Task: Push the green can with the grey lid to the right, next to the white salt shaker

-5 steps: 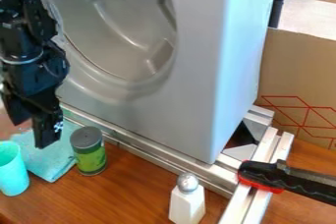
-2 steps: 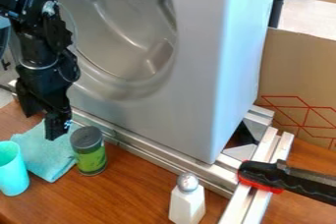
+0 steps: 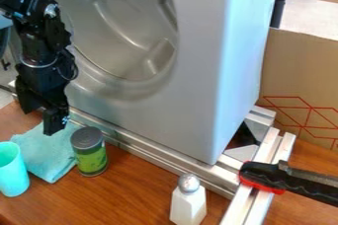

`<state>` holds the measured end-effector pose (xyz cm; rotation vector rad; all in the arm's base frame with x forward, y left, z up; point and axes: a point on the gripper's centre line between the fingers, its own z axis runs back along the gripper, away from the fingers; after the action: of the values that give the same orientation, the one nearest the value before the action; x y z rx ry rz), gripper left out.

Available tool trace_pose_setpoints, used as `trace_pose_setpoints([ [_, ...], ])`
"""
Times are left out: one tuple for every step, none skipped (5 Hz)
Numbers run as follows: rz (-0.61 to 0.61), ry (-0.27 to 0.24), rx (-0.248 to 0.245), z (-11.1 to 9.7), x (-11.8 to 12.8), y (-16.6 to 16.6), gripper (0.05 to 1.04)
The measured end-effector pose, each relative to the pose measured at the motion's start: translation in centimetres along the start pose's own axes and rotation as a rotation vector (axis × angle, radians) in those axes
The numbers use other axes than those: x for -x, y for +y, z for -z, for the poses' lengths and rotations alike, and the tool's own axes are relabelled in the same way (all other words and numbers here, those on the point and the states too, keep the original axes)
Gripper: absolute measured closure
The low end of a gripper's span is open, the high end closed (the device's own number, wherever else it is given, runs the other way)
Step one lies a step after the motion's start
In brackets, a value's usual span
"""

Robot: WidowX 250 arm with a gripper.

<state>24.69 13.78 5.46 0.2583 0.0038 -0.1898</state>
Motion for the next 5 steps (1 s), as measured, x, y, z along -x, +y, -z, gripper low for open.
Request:
trace_pose_setpoints([
  [0.004,-0.002,0.002,0.5,-0.6,0.5,0.082],
  [-0.014,-0.001,0.028,1.3,-0.9,0.7,0.083],
  [-0.03,0.013,0.048,2.4,-0.9,0.2,0.083],
  [-0.031,-0.001,0.093,3.2,-1.4,-0.5,0.083],
  [-0.019,-0.069,0.182,3.3,-2.5,-1.9,0.083],
])
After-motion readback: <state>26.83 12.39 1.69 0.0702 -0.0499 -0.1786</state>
